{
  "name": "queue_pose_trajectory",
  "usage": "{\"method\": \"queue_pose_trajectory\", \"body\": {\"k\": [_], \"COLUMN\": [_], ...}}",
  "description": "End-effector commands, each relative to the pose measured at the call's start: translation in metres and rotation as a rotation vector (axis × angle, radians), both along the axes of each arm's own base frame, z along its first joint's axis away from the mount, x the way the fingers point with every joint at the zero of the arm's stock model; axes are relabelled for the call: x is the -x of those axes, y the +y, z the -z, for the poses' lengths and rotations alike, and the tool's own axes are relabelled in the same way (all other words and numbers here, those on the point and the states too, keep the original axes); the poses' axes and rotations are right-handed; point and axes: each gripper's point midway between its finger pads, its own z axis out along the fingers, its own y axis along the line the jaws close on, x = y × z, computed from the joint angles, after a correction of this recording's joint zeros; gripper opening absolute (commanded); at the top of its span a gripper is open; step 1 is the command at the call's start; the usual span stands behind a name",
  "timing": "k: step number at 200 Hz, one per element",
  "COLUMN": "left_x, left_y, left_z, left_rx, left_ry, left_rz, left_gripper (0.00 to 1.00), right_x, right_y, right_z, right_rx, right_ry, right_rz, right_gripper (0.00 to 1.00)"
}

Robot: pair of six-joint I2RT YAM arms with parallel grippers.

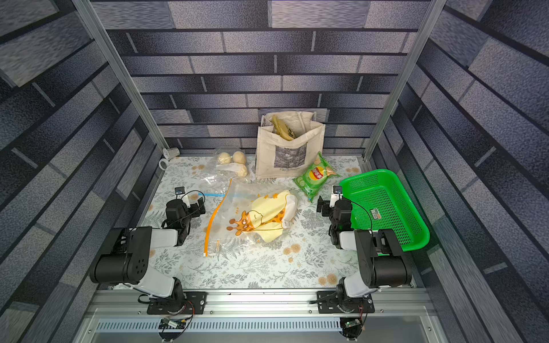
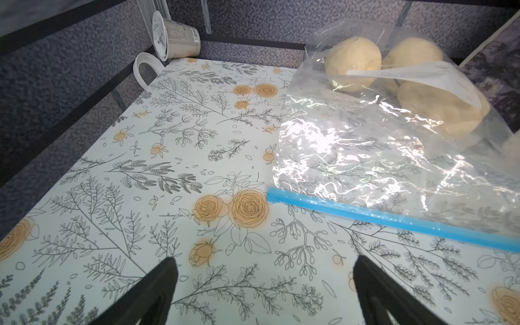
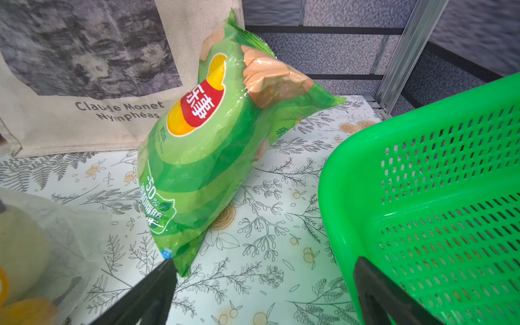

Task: Open the zip-top bag and take out the pear
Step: Pick up the zipper food storage bag at the center of the board.

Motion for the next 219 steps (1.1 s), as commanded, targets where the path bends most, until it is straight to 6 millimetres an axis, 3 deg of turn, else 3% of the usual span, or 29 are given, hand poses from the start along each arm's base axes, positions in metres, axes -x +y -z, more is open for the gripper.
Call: {"method": "queue_pose_trajectory", "body": {"k": [1,174,189,219], "left_x": [-0.003,-0.002,0.0,0.016], "left_y": [0.004,0.004,0.01,0.022], "left_z": [-0.005,-0.004,-0.013,-0.067], "left_rx": [-0.001,0.003,-0.007,-0.024], "left_ry": [-0.008,-0.008,-0.028,-0.075], "left_rz": [-0.013,-0.013,-0.056,-0.171], "left_gripper": [1.0,1.0,1.0,1.0], "right_x": [0.003,0.003,0.001,0.005], "right_y": [-0.004,-0.005,-0.007,-0.01], "right_z": [0.009,0.009,-0.003,-0.045], "right_rx": [-0.006,-0.006,-0.004,-0.04], "right_ry": [0.033,0.03,0.038,0.112], "right_rz": [0.02,0.023,0.039,0.074], "right_gripper": [1.0,1.0,0.98,0.93]}}
